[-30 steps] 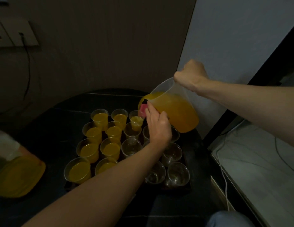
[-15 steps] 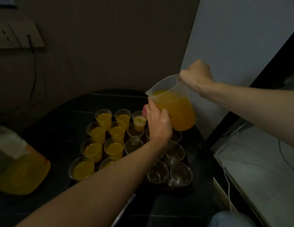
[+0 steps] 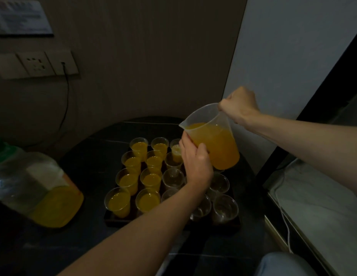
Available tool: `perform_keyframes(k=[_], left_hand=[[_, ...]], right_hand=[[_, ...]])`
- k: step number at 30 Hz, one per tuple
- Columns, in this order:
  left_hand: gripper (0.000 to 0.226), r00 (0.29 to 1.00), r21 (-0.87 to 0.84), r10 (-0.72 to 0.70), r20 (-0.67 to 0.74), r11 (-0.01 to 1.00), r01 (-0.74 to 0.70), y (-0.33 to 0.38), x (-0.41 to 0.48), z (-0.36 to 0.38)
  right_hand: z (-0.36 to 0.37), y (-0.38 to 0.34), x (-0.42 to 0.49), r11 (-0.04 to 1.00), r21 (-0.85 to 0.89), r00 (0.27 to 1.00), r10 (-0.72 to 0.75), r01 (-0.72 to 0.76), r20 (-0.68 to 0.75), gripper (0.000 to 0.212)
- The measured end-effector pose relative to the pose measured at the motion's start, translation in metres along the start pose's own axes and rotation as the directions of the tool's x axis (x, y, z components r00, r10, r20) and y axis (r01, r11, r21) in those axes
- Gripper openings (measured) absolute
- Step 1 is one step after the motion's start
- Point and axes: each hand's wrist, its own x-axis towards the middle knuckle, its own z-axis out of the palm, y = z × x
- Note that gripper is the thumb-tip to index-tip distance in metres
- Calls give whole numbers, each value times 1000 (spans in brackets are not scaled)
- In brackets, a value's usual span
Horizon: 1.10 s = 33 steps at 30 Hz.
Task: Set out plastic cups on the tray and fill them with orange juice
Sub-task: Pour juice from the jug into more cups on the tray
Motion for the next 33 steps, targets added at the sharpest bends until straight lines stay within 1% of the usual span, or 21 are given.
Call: perform_keyframes(k=[4, 13, 18, 28, 33], left_hand=[[78, 997, -53, -70, -26, 996, 69, -2, -15, 2], [76, 995, -47, -102, -11, 994, 102, -6, -18, 0], [74, 992, -62, -127, 1, 990, 126, -10, -17, 2], [82, 986, -56, -163, 30, 985, 164, -17, -16, 5], [81, 985, -61, -172, 23, 983, 173, -19, -16, 7]], right_hand=[[-1, -3, -10, 998, -56, 999, -14, 16, 39, 38], [0, -7, -17, 994, -105, 998, -37, 43, 53, 35], [0, -9, -18, 987, -148, 997, -49, 57, 63, 37], [5, -7, -15, 982, -182, 995, -45, 61, 87, 32], [4, -7, -16, 977, -203, 995, -42, 59, 88, 32]])
